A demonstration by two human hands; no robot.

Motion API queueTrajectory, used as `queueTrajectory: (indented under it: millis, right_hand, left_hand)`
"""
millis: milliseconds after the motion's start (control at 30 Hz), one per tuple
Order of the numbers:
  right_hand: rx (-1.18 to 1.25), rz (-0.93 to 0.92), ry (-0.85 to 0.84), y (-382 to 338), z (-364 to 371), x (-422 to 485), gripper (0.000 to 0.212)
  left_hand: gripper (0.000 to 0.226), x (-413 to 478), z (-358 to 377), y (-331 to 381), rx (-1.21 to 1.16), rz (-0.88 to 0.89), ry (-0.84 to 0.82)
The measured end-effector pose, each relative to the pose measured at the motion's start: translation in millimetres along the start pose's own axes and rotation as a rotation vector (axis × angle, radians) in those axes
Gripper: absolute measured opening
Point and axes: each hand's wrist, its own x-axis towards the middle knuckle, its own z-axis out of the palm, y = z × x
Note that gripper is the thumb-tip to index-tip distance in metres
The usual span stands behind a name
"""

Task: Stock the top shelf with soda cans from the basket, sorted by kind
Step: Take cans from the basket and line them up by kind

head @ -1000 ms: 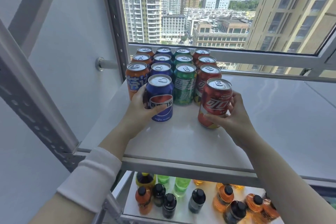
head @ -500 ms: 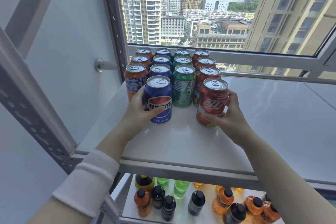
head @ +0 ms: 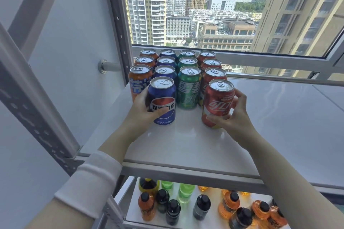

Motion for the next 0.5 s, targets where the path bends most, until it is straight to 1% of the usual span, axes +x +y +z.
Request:
queueTrajectory:
  millis: [300,500]
  right_hand:
    - [-0.019,0.013,0.017,-2,2,-4,0.082]
    - [-0.061,0.034,0.065,-1,5,-6,0.089]
  left_hand:
    - [0.059,1,2,-3,0.0,-0.04,0.003]
    - [0.056,-1,5,-12,0.022,-0.032,0.059]
